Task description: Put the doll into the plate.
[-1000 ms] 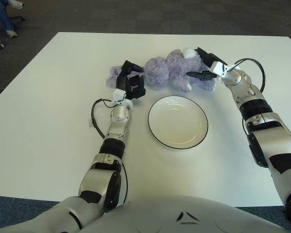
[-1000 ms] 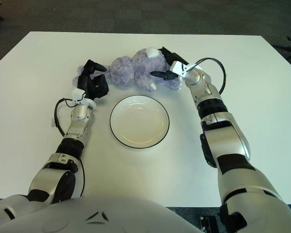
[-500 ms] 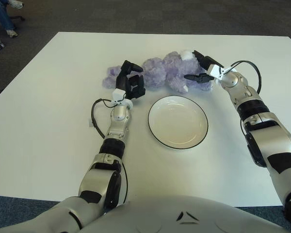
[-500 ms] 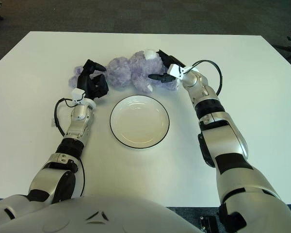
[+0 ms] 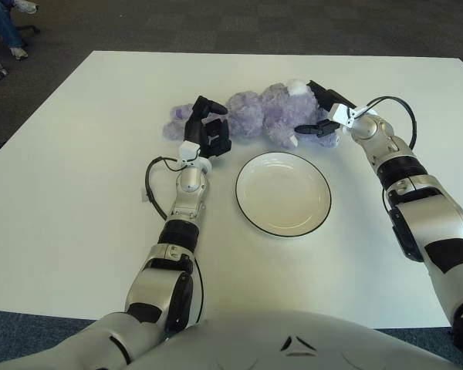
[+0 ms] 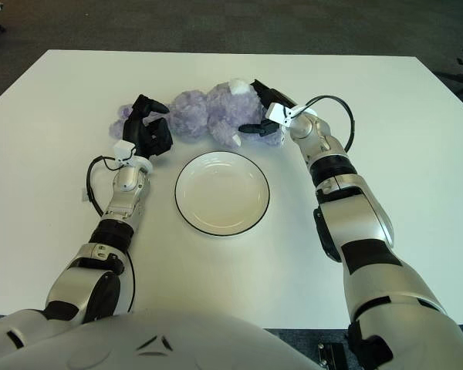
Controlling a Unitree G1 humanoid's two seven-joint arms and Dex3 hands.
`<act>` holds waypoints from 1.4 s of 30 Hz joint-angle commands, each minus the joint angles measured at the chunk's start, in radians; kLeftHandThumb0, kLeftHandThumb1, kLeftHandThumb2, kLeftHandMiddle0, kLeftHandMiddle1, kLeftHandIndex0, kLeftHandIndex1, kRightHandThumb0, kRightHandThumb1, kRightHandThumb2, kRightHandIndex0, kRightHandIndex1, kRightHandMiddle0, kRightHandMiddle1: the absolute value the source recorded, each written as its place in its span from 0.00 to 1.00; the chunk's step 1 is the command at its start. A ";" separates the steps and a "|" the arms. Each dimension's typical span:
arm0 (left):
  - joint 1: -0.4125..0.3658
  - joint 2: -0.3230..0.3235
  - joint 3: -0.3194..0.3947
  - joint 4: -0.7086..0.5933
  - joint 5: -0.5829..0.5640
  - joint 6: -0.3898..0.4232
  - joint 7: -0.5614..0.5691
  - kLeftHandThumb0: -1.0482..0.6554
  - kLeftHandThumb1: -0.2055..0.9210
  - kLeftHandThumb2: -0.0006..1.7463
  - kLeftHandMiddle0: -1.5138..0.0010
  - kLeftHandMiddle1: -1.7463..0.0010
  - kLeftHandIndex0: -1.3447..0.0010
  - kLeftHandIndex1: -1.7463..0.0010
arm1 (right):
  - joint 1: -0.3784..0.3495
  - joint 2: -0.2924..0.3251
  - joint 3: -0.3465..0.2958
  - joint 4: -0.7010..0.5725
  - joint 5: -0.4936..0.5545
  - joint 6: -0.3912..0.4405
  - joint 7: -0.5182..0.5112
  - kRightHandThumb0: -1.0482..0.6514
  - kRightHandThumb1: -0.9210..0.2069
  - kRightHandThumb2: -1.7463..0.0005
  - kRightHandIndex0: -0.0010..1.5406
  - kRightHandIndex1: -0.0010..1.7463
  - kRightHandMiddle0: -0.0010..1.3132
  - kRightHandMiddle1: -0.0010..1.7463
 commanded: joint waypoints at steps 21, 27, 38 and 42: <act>0.058 -0.004 0.003 0.034 -0.018 0.013 -0.026 0.38 0.71 0.55 0.24 0.00 0.70 0.00 | 0.020 0.038 -0.083 -0.042 0.078 0.055 -0.011 0.62 0.83 0.06 0.56 0.92 0.52 1.00; 0.059 -0.003 0.003 0.033 -0.013 0.017 -0.023 0.38 0.71 0.55 0.24 0.00 0.70 0.00 | 0.035 0.042 -0.108 -0.067 0.108 0.078 0.009 0.62 0.85 0.03 0.56 0.96 0.51 1.00; 0.058 -0.001 0.003 0.029 -0.011 0.023 -0.021 0.38 0.71 0.55 0.25 0.00 0.70 0.00 | 0.062 0.060 -0.174 -0.110 0.180 0.173 0.034 0.62 0.84 0.05 0.58 0.93 0.49 1.00; 0.058 -0.001 0.003 0.029 -0.013 0.024 -0.023 0.38 0.71 0.56 0.25 0.00 0.70 0.00 | 0.079 0.061 -0.183 -0.142 0.177 0.196 0.022 0.62 0.82 0.06 0.59 0.92 0.48 1.00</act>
